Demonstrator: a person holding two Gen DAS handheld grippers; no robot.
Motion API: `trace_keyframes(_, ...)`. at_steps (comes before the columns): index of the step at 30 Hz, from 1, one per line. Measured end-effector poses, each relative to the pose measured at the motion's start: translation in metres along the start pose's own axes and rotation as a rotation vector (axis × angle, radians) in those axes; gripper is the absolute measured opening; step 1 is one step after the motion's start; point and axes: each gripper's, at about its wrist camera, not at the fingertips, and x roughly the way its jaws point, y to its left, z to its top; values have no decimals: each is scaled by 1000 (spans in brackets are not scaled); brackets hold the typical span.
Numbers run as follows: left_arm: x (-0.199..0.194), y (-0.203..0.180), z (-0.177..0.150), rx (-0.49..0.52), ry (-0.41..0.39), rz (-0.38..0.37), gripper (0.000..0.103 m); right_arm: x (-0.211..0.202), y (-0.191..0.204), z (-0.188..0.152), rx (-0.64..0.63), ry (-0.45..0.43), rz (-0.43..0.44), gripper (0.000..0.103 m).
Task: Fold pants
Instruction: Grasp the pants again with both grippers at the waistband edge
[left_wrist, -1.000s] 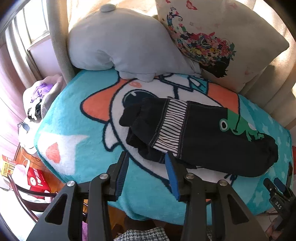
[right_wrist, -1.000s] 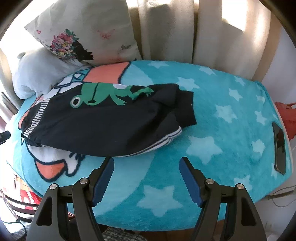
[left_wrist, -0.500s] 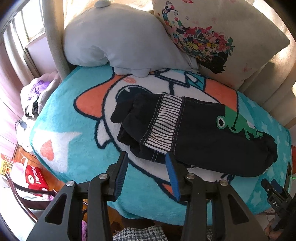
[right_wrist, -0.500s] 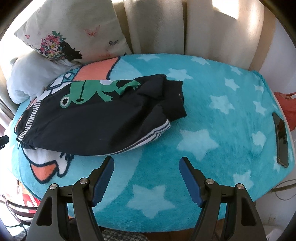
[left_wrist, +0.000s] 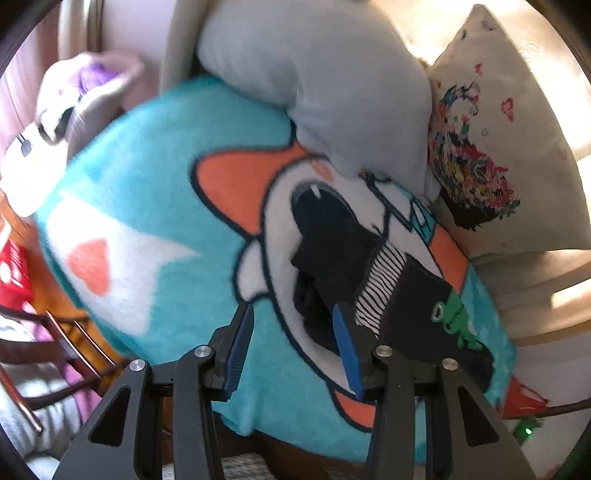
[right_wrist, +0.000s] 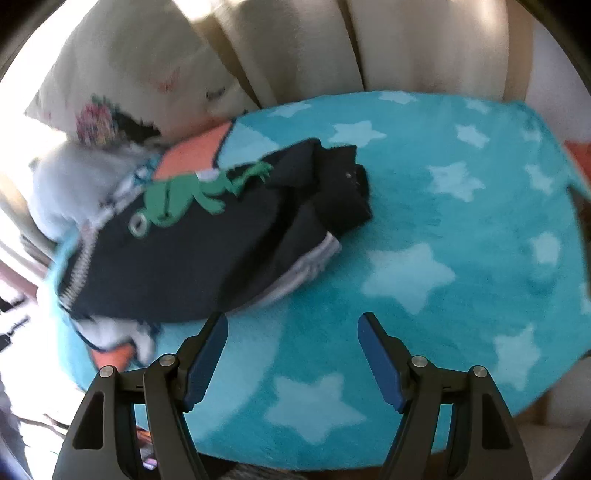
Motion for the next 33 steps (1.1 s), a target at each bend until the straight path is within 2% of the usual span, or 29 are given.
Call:
trace_keyframes(3,25,-1,6,-24,69,-44,43,11,-6,12,80,32,59,77)
trace_keyframes(5,44,-8,13,-15,91,-46,43,17,-8,18,117,49,75,77)
trace_keyframes(11,80,-26,36,-3,143,-76,43,27,-8,39,154,62,22,77)
trace_keyframes(12,81,-30,37,13,146,-65,38,30,-7,43,161,64,-4,75)
trace_keyframes(14,80,-40,36,74,137,-27,18,34,-10,47,169,76,-19,52)
trace_keyframes(15,77,-42,36,86,135,-31,16,37,-10,49,174,89,-21,34)
trace_keyframes(18,65,-42,36,89,130,-54,14,35,-12,49,181,82,-11,16)
trace_keyframes(19,61,-41,36,87,130,-62,14,32,-11,49,176,78,-7,13)
trace_keyframes(22,47,-42,37,87,127,-98,14,22,-10,48,167,70,20,9)
trace_keyframes(28,30,-51,52,50,116,-176,14,-2,-10,67,221,27,137,7)
trace_keyframes(33,50,-60,83,-1,131,-190,14,2,-6,117,260,-14,184,7)
